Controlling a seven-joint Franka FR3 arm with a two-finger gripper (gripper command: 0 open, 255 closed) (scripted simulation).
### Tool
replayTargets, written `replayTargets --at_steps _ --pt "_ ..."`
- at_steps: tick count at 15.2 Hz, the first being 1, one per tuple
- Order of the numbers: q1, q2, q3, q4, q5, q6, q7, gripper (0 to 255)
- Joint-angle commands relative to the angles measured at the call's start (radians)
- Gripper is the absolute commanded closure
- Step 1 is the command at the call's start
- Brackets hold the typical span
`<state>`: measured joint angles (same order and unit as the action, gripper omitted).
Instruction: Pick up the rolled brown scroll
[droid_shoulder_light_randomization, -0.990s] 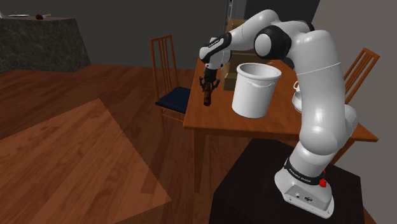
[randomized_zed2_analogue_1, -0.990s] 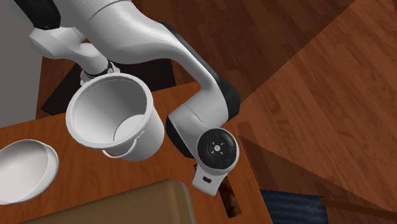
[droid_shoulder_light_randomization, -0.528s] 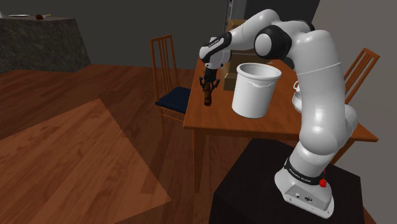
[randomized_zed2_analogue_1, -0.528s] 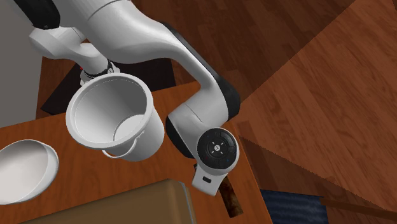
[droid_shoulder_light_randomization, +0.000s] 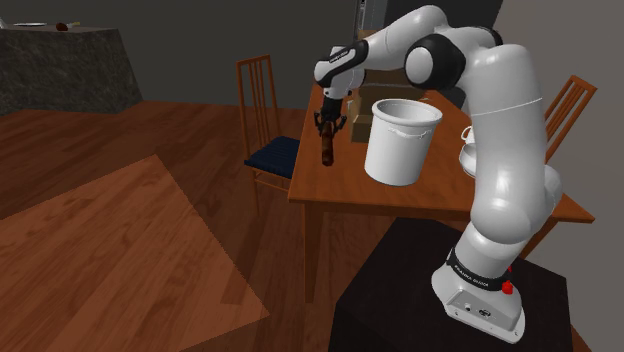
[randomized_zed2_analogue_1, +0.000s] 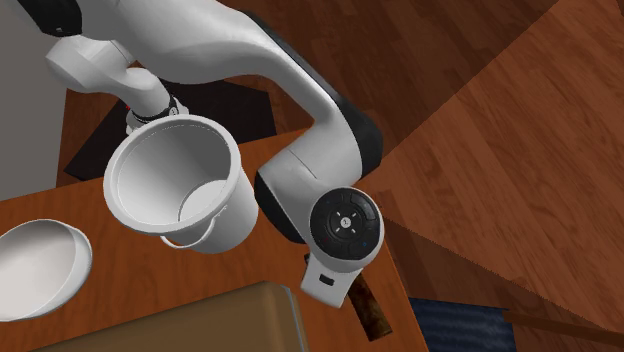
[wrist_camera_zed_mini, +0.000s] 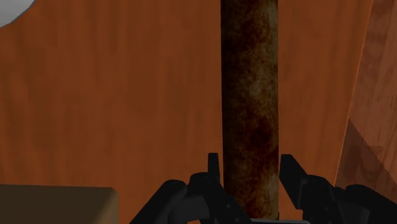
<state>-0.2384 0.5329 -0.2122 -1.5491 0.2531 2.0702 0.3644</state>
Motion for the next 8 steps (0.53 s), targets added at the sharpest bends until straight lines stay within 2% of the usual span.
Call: replayTargets --at_steps 1,8 --pt "0.0 -0.01 -0.002 0.013 -0.004 -0.022 0.004 255" --pt "0.0 -0.033 -0.006 0.047 -0.013 -0.078 0.015 255"
